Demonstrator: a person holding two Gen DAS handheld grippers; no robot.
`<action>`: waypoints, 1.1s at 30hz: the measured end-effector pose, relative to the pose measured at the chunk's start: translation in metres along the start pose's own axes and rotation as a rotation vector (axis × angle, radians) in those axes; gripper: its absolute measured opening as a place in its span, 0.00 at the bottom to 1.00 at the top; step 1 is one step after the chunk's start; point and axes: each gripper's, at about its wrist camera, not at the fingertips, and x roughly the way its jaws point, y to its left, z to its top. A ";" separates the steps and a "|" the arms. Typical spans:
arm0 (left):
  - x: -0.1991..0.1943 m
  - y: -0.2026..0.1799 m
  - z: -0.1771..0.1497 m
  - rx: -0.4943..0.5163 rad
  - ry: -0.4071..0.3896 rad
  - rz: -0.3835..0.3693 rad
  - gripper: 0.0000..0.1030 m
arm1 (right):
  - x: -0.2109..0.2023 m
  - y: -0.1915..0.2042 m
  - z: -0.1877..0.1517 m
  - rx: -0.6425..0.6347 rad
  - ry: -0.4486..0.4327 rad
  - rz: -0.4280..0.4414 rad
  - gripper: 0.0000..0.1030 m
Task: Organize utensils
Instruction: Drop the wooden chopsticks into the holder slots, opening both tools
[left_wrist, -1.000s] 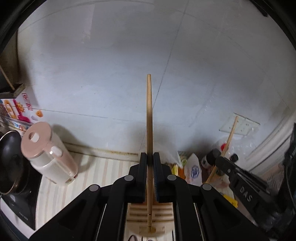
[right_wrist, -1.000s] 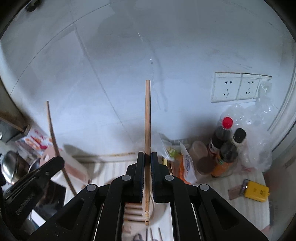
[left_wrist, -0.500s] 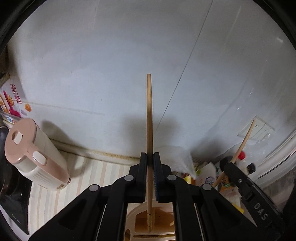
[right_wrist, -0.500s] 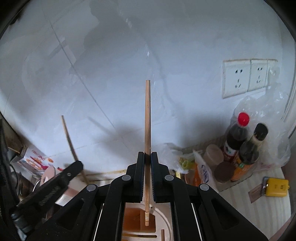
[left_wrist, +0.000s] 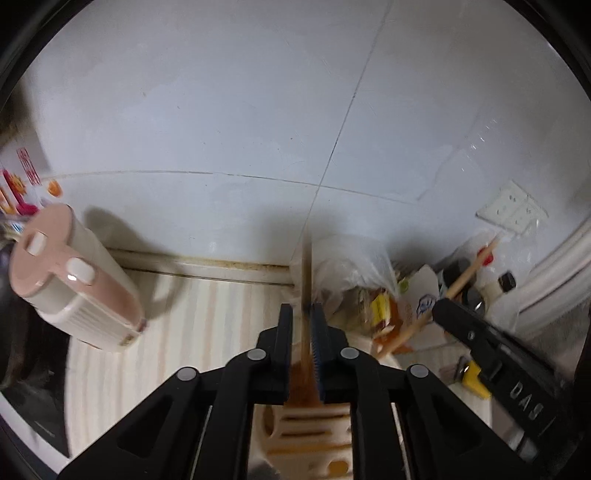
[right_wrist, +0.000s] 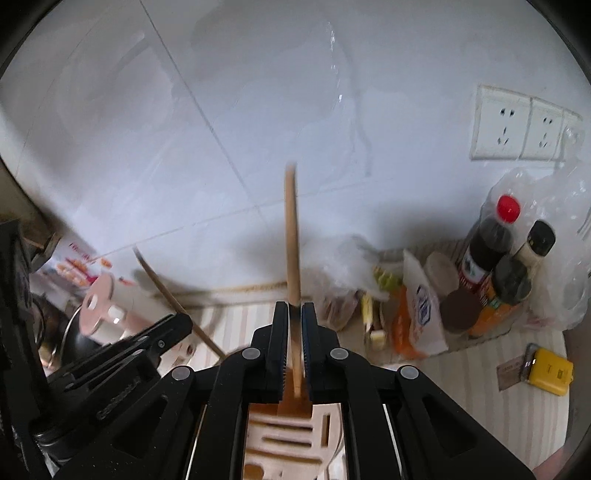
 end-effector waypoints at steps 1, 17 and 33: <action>-0.008 -0.001 -0.004 0.021 -0.007 0.029 0.19 | -0.003 -0.001 -0.001 -0.004 0.004 0.004 0.28; -0.061 0.023 -0.079 -0.014 -0.093 0.175 1.00 | -0.087 -0.061 -0.068 0.078 -0.068 -0.115 0.83; 0.048 0.002 -0.203 0.066 0.254 0.234 1.00 | 0.006 -0.128 -0.184 0.113 0.310 -0.215 0.52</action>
